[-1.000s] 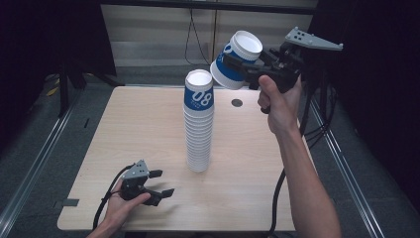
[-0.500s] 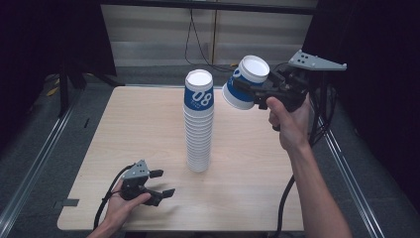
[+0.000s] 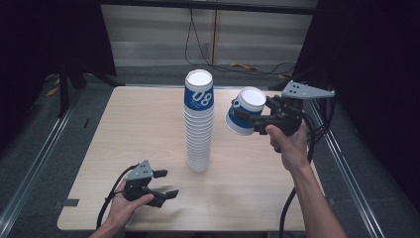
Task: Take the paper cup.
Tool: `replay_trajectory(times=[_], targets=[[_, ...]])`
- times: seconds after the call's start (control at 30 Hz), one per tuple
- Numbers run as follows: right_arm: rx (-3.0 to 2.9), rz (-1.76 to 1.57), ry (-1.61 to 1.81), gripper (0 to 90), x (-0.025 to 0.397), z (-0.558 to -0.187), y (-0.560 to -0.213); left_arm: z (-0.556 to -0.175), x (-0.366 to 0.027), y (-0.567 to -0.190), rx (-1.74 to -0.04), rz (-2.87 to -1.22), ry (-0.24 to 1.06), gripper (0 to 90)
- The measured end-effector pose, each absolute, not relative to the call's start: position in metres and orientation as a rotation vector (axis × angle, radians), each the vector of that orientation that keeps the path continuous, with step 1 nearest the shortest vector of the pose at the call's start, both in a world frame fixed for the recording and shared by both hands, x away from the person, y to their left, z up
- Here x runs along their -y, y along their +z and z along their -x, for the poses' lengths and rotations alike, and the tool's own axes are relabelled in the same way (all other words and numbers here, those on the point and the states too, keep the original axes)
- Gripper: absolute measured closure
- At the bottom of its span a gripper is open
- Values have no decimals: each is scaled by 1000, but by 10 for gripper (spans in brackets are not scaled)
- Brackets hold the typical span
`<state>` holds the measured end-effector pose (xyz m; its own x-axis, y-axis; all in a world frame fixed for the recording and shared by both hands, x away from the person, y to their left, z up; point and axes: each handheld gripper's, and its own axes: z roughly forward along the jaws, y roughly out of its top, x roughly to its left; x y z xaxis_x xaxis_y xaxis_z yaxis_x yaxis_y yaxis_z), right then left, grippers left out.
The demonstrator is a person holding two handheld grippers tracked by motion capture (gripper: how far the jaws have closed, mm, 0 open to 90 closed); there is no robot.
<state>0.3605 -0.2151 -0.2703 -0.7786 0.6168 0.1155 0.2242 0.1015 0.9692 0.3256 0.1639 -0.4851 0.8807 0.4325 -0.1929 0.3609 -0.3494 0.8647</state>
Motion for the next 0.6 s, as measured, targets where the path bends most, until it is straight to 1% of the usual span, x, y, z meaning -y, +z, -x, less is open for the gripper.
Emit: replay_trajectory(times=[0.43, 0.53, 0.6], targets=[[-2197, -838, 1697, 271, 197, -352, -318, -330, -159, -467, -531, -1964, 96, 161], [-2209, -845, 1705, 271, 195, -349, -326, -335, -153, -461, -513, -1967, 119, 162], [-2203, -857, 1692, 271, 193, -347, -332, -340, -149, -458, -511, -1950, 110, 162]])
